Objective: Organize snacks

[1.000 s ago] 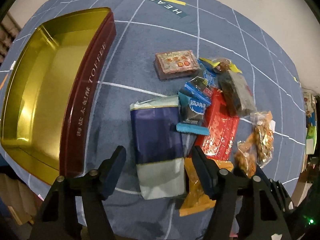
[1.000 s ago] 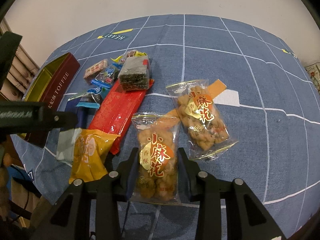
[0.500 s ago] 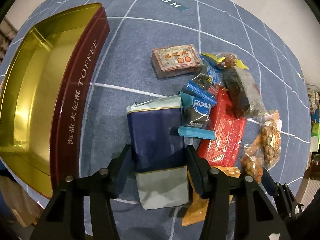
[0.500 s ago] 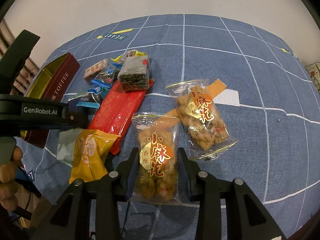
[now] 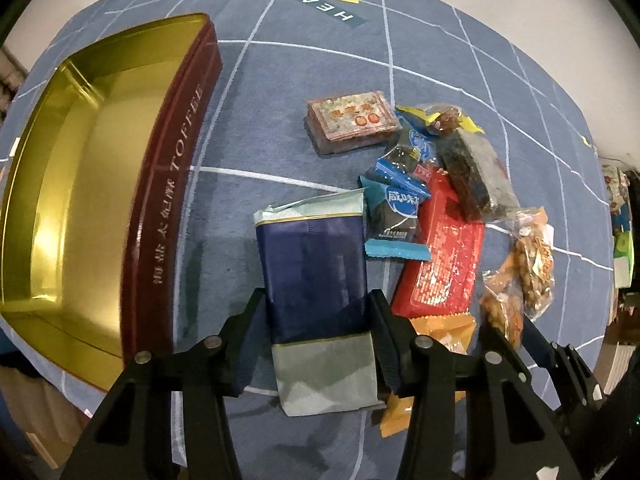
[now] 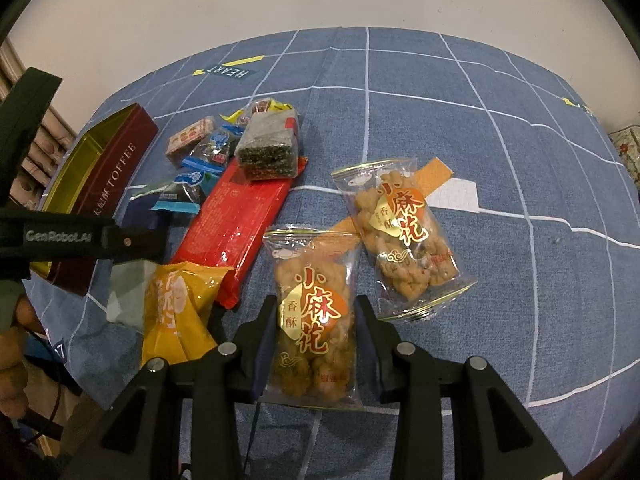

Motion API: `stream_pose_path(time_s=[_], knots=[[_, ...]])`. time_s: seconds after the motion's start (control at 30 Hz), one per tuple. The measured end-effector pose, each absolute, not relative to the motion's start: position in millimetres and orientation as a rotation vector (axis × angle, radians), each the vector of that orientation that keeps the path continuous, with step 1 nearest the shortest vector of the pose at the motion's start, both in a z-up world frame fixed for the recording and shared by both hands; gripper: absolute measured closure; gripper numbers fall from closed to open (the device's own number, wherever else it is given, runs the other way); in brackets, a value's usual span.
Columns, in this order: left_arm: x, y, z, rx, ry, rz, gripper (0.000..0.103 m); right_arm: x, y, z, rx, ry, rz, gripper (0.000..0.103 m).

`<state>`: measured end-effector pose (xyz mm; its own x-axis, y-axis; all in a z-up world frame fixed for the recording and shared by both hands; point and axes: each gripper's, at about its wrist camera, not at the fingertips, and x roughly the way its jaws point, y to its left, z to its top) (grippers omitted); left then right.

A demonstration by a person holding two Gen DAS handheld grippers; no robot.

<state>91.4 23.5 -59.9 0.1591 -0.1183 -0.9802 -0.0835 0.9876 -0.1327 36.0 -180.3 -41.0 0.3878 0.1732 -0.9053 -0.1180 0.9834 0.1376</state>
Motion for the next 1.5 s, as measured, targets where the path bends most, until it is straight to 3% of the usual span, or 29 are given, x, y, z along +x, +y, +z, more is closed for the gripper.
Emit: stream_pose_path(time_s=[0.47, 0.83, 1.2, 1.5], knots=[[81.6, 31.3, -17.8, -0.116, 1.362, -0.096, 0.057, 38.7, -173.2, -42.0, 0.010, 1.183, 0.164, 0.065], [94.6, 100.9, 29.0, -0.023, 1.250, -0.002, 0.057, 41.0, -169.7, -42.9, -0.010, 1.197, 0.148, 0.065], [105.3, 183.1, -11.8, 0.057, 1.313, 0.088, 0.057, 46.5, -165.2, -45.3, -0.030, 1.219, 0.127, 0.065], [102.7, 190.4, -38.8, 0.189, 1.361, 0.090, 0.057, 48.6, -163.8, -48.5, -0.031, 1.233, 0.115, 0.065]])
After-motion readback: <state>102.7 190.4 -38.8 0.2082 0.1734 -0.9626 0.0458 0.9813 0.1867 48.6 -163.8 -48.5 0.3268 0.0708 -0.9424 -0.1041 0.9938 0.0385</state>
